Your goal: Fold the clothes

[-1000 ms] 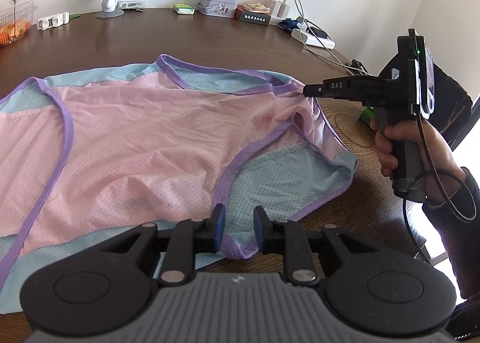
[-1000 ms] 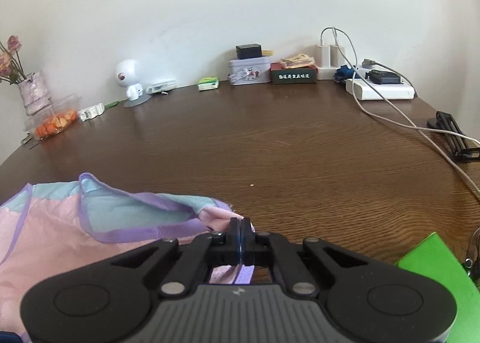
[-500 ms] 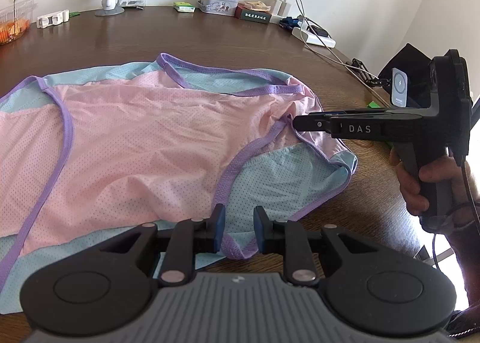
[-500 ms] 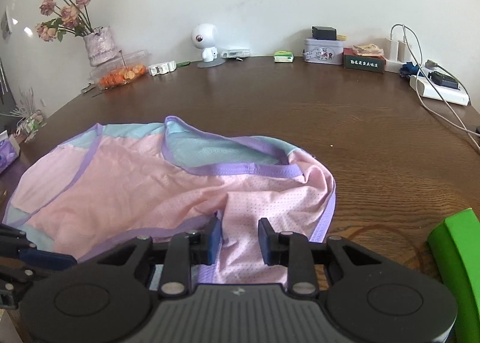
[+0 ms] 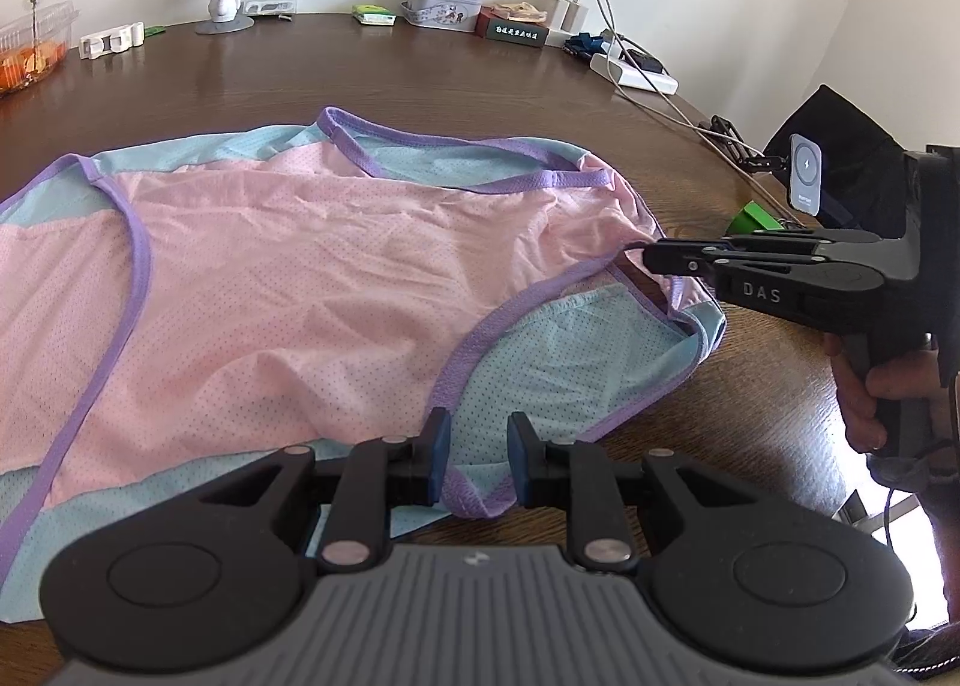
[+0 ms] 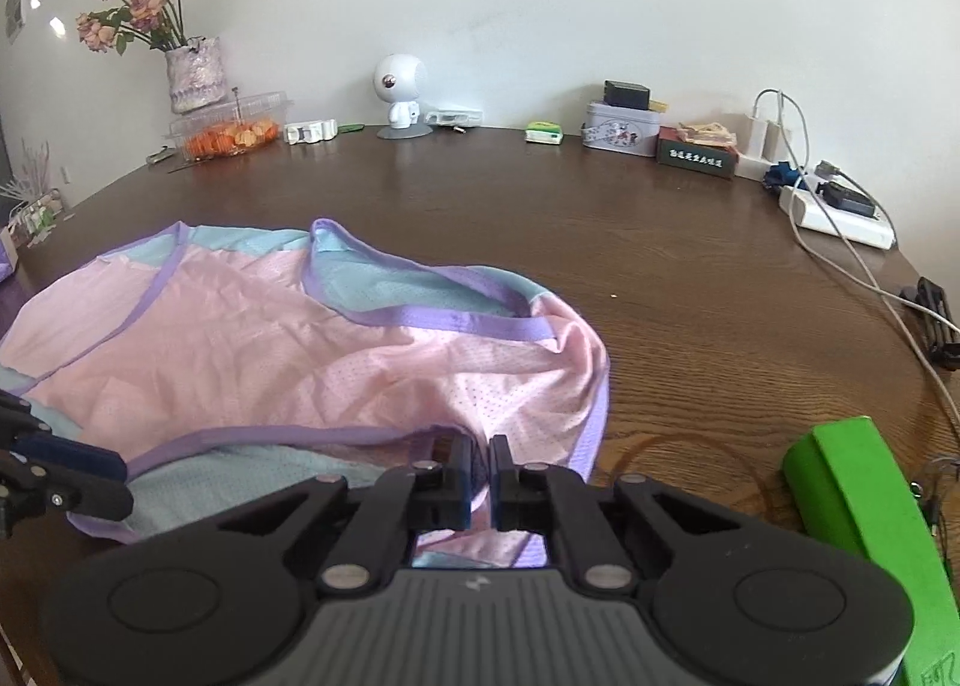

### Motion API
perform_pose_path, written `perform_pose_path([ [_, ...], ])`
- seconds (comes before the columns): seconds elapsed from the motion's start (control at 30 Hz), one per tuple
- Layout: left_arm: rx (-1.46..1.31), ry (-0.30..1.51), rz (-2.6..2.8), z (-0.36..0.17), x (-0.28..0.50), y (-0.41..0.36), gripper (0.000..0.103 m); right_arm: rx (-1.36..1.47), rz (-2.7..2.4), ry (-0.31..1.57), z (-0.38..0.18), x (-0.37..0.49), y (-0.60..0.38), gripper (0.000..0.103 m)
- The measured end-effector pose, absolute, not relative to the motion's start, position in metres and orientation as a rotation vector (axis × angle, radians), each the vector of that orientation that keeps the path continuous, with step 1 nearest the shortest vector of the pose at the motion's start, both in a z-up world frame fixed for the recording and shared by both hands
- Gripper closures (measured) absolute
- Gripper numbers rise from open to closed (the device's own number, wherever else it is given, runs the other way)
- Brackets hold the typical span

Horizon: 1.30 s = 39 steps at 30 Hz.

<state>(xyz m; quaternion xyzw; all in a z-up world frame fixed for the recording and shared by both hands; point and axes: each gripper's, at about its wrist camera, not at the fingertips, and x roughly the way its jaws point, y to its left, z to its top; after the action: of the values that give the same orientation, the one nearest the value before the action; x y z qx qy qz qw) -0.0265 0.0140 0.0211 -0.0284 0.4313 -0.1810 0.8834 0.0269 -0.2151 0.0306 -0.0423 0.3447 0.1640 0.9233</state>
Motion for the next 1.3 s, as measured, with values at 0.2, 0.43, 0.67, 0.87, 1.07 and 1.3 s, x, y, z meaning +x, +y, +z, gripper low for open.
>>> perform_pose_path([
  [0.2,-0.058,0.899,-0.372,0.021,-0.026,0.013,0.082,-0.134,0.368,0.739,0.029,0.019,-0.217,0.093],
  [0.43,-0.067,0.894,-0.361,0.022,-0.027,0.012,0.082,-0.022,0.394,0.676,0.043,0.04,-0.219,0.081],
  [0.67,-0.073,0.892,-0.353,0.022,-0.028,0.013,0.082,-0.041,0.393,0.756,0.022,0.038,-0.22,0.097],
  [0.87,-0.051,0.888,-0.375,0.023,-0.029,0.014,0.075,0.056,0.435,0.663,0.054,0.056,-0.228,0.08],
  [1.07,-0.052,0.876,-0.378,0.022,-0.03,0.013,0.072,-0.156,0.359,0.726,0.033,0.129,-0.194,0.079],
  [1.3,-0.06,0.878,-0.386,0.022,-0.029,0.015,0.072,0.02,0.302,0.763,0.024,0.154,-0.215,0.097],
])
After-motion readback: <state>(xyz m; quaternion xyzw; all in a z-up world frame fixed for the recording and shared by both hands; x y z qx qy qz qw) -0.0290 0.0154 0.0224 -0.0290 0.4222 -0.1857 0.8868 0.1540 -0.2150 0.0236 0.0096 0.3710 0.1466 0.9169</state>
